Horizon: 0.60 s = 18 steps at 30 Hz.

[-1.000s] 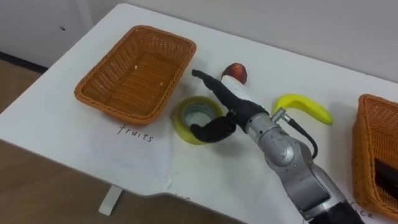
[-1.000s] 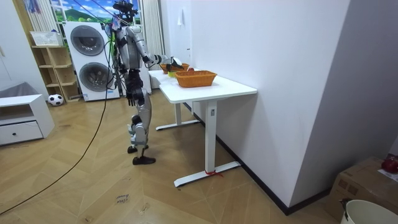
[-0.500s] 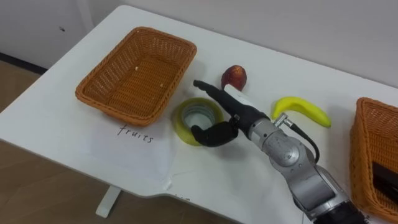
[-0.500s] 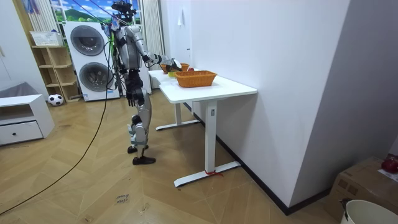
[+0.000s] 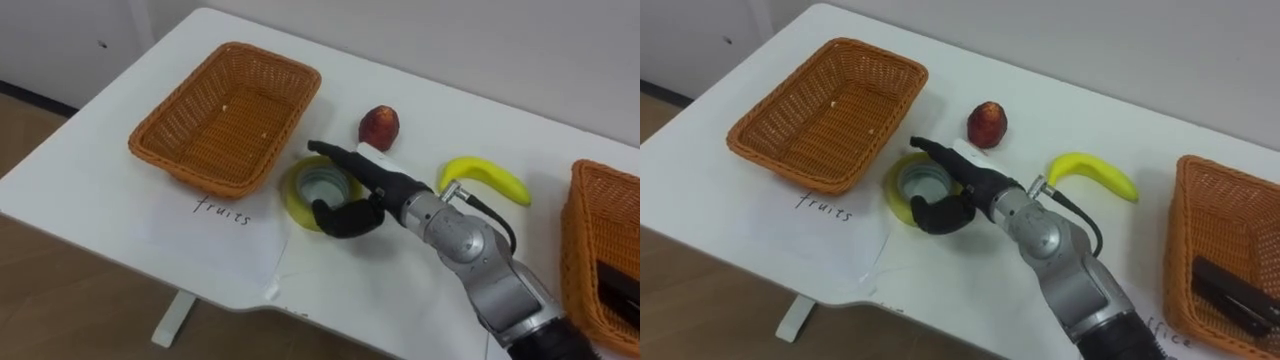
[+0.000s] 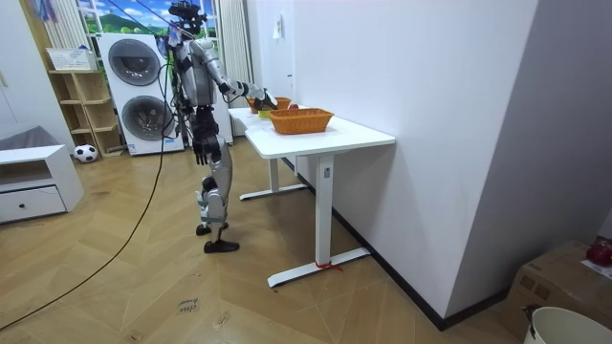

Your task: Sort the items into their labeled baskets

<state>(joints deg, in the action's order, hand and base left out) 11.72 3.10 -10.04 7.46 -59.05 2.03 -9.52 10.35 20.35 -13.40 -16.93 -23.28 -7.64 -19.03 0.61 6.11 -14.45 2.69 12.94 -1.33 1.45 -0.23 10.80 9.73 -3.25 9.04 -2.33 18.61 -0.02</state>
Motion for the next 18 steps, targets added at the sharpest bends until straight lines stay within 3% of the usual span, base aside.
{"op": "stream_keyframes", "data": {"steps": [10, 14, 18], "left_arm": [[-4, -6, 0, -1, -26, 4, -1, 0], [-22, -33, -39, 1, -83, 17, 0, 0], [-39, -126, -47, 2, -241, 130, -7, 0]], "right_arm": [[-167, 21, -190, -45, 120, 5, -478, 0], [-226, 45, -239, -45, 262, 2, -644, 0], [-299, 205, -272, -46, 313, -15, -855, 0]], "waist": [[29, -16, 9], [60, 55, 6], [23, 144, 3]], "left_leg": [[9, 0, 33, -3, 0, -3], [0, 0, 87, -4, 0, -8], [-4, 0, 104, -4, 0, -16]], "right_leg": [[-11, 0, 1, 7, -108, -1], [-11, 0, 3, 6, -81, -4], [-10, 7, 3, 8, -73, -4]], "base": [[0], [2], [1]]}}
